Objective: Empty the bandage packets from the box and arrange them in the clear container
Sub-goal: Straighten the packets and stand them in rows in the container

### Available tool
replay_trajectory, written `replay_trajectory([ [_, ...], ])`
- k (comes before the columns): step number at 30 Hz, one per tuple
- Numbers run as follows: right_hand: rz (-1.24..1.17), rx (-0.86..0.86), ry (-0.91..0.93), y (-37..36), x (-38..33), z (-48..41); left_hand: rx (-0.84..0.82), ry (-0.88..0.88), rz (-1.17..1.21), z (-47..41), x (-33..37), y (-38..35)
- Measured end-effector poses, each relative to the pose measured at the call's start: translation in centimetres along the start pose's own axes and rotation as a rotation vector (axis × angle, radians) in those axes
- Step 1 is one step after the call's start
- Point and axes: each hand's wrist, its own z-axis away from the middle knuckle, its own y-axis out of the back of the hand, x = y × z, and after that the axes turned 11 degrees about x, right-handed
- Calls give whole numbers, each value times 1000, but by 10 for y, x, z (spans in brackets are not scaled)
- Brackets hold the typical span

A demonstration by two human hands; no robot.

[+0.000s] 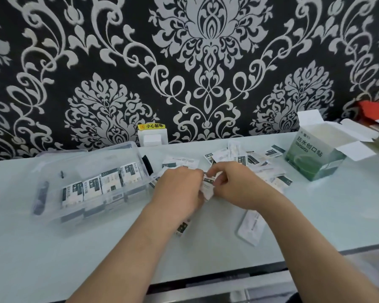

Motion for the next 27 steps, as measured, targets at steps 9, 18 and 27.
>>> replay_trajectory([
  [9,-316,59,-52,6,-4,6,-13,63,203,3,-6,10],
  [18,-224,100,-18,13,0,7,-51,59,17,10,3,5],
  [27,-436,18,-71,12,-3,11,203,35,40,3,1,-5],
])
